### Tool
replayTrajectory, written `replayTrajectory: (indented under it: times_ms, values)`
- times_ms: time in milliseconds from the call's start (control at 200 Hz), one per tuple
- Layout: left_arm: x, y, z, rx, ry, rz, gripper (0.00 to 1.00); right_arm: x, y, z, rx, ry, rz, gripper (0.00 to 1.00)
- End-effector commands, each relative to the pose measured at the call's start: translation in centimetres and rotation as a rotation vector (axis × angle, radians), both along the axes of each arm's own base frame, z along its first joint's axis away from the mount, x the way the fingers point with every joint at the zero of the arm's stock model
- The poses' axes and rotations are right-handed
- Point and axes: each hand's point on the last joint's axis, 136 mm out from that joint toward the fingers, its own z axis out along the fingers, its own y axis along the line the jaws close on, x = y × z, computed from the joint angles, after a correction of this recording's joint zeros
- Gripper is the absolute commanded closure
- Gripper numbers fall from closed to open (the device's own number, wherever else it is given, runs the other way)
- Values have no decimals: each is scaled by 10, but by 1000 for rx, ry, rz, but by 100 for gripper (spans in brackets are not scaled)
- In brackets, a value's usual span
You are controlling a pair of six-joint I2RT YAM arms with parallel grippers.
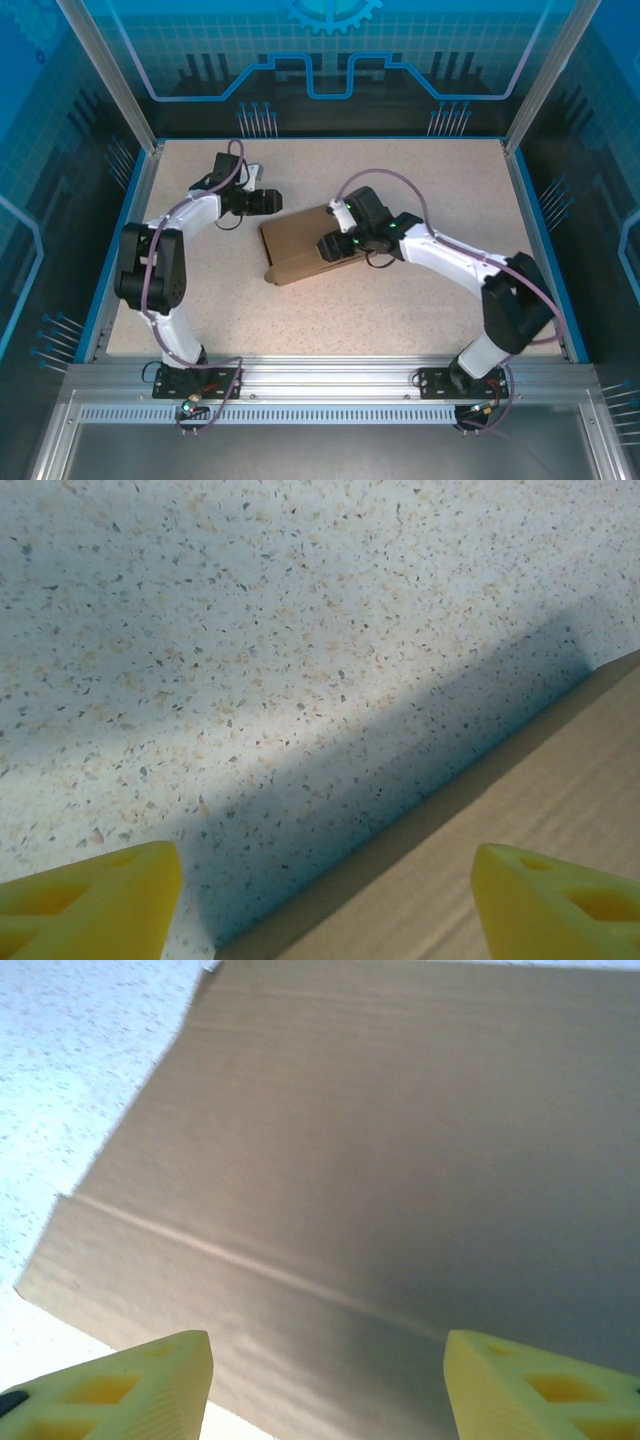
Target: Fold the paper box
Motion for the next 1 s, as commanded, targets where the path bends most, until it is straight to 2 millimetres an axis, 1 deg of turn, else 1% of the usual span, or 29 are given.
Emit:
replayTrajectory:
  times_ms: [0,100,155,215,315,460,610,725,775,860,935,995]
  values:
    - [-7,-20,-2,-90,55,-103,22,5,21,-12,18,29,54,37]
    - [-9,-28,-10,-135,91,-139,23,7,21,-31,-6,73,49,38]
    - [-12,-32,-13,-157,104,-155,23,8,17,-41,-19,94,43,39]
    - [-16,-38,-13,-192,104,-182,24,9,11,-49,-32,109,37,39]
    - [-25,-46,-12,-231,94,-212,26,15,0,-55,-54,124,30,40]
    - [-41,-52,-14,-244,103,-225,26,26,-17,-58,-117,121,25,41]
    - [-64,-63,-21,-250,133,-236,26,41,-34,-53,-143,127,-1,42]
    - [-78,-71,-25,-230,152,-253,27,43,-43,-34,-135,99,-16,42]
    - [-83,-74,-26,-223,159,-257,28,41,-47,-24,-131,86,-26,40]
    - [-89,-79,-25,-206,159,-266,28,32,-58,-13,-127,82,-50,39]
    - [-89,-80,-24,-182,150,-267,28,22,-72,-10,-114,101,-93,38]
    - [-85,-77,-26,-160,143,-254,27,14,-85,-10,-86,127,-126,36]
